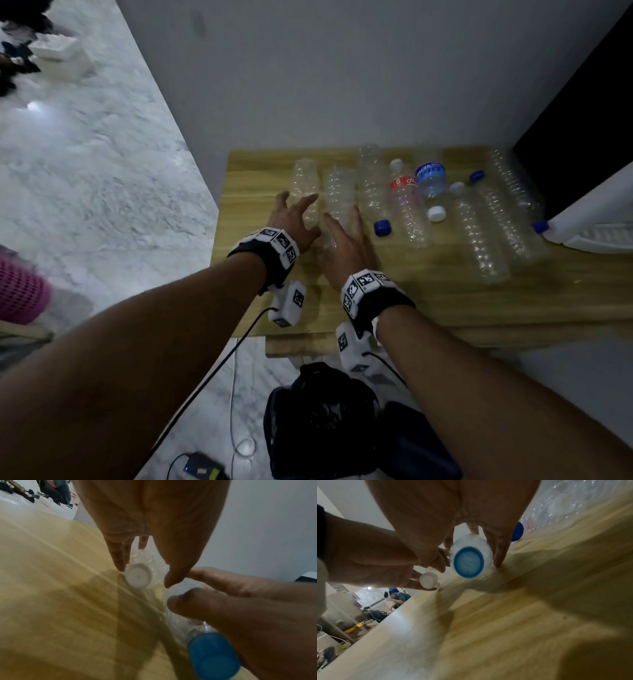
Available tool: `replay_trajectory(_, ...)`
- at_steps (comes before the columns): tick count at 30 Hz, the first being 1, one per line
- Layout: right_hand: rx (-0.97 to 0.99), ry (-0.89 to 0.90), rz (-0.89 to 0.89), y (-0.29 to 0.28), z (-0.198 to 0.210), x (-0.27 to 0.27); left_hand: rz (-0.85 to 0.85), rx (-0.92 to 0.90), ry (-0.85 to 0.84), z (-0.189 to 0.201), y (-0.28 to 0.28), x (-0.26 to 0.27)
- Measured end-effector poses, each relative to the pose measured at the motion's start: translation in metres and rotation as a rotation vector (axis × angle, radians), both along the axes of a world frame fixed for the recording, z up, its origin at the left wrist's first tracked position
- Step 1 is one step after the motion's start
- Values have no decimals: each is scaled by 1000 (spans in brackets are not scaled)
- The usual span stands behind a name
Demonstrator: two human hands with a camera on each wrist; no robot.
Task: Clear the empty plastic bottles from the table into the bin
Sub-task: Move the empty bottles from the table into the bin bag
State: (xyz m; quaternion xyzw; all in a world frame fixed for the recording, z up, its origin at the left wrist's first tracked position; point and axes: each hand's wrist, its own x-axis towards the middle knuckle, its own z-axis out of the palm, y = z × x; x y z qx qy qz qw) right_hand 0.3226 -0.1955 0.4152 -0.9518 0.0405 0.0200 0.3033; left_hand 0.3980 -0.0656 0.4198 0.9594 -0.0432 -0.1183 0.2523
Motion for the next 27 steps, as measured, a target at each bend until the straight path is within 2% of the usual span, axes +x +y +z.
replay_trajectory(5,20,-27,-19,-4,3,-11,14,-79,-21,9,11,-15)
replay_trajectory(10,126,-96,-54,-12,16,-56,19,-212,-33,26,31,-70)
replay_trajectory(14,211,-155,-24,-21,27,-111,31,-356,-39,43,39,-140)
replay_trajectory(21,402,-156,13,-44,55,-237,163,-606,21,63,41,-296)
replay_trajectory(27,445,-114,94,-67,37,-355,222,-707,142,47,39,-415)
